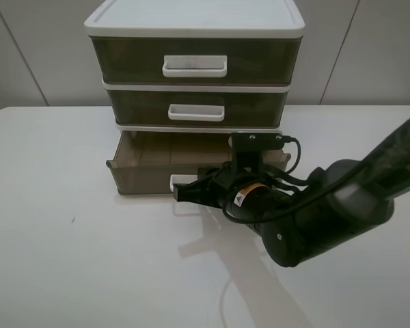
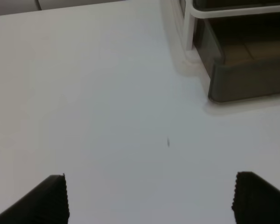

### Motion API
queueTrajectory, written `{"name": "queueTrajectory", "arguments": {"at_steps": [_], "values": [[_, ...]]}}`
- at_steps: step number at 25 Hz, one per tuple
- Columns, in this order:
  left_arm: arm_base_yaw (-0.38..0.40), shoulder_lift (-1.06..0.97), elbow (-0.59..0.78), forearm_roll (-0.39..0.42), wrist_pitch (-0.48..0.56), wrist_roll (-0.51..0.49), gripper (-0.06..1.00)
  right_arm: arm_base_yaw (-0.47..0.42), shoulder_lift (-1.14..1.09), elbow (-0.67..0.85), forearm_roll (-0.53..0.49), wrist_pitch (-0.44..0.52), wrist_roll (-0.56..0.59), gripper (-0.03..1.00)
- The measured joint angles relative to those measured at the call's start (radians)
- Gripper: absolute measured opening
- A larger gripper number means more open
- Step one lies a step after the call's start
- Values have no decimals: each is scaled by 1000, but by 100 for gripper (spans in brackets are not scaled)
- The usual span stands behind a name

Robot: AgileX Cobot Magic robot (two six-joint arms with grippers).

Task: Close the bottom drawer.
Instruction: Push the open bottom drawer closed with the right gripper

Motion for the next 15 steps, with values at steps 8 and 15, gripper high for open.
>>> {"name": "queueTrajectory", "arguments": {"at_steps": [8, 15], "values": [[0, 0, 0, 0, 0, 0, 72, 0, 54, -79, 14, 1, 1, 2], [0, 0, 0, 0, 0, 0, 72, 0, 100, -142, 87, -7, 0, 2]]}}
